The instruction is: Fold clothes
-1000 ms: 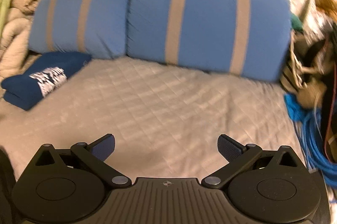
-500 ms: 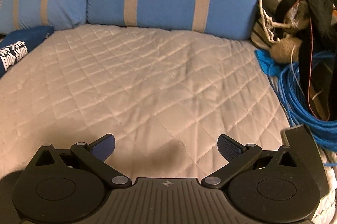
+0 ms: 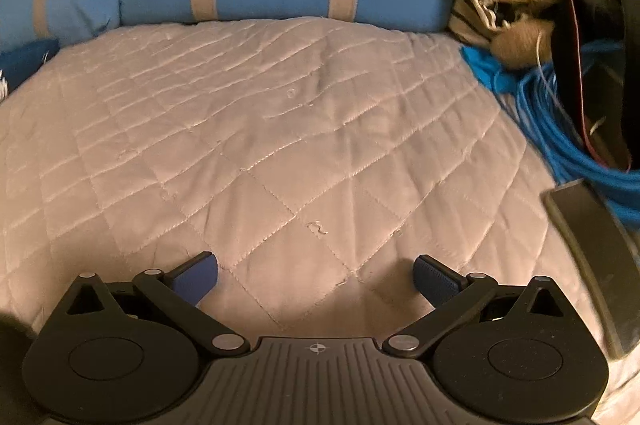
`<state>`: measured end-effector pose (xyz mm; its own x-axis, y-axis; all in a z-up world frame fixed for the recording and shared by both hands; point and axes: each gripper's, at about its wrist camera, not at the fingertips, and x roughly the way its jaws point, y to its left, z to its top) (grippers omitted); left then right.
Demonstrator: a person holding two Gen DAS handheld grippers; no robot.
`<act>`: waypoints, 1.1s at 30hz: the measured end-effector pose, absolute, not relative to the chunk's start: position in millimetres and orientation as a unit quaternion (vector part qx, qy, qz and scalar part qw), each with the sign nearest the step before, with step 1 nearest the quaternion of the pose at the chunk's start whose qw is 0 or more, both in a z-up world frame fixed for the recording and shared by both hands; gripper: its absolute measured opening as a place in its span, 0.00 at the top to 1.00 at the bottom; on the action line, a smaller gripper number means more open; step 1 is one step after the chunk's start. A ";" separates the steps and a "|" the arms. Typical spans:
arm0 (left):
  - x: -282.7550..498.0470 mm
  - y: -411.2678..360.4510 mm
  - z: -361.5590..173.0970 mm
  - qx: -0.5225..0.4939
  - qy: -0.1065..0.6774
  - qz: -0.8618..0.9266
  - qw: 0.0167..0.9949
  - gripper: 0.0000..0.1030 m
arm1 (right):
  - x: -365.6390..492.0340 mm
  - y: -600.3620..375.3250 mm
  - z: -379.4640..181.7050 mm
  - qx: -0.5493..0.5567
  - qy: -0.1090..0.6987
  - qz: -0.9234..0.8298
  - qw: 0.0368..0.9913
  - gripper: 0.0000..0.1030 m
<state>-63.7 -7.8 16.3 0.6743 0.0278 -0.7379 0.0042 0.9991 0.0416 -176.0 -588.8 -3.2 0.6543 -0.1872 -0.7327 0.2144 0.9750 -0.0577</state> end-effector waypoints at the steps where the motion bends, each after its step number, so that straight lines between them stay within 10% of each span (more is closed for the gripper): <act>1: -61.7 -8.4 15.7 0.020 0.403 0.008 0.915 0.00 | -174.8 -589.2 -4.1 0.019 0.398 -0.112 0.910 0.00; 33: 2.4 -11.0 4.8 0.027 0.365 0.004 0.931 0.00 | -105.1 -605.2 -12.6 0.046 0.359 -0.124 0.924 0.00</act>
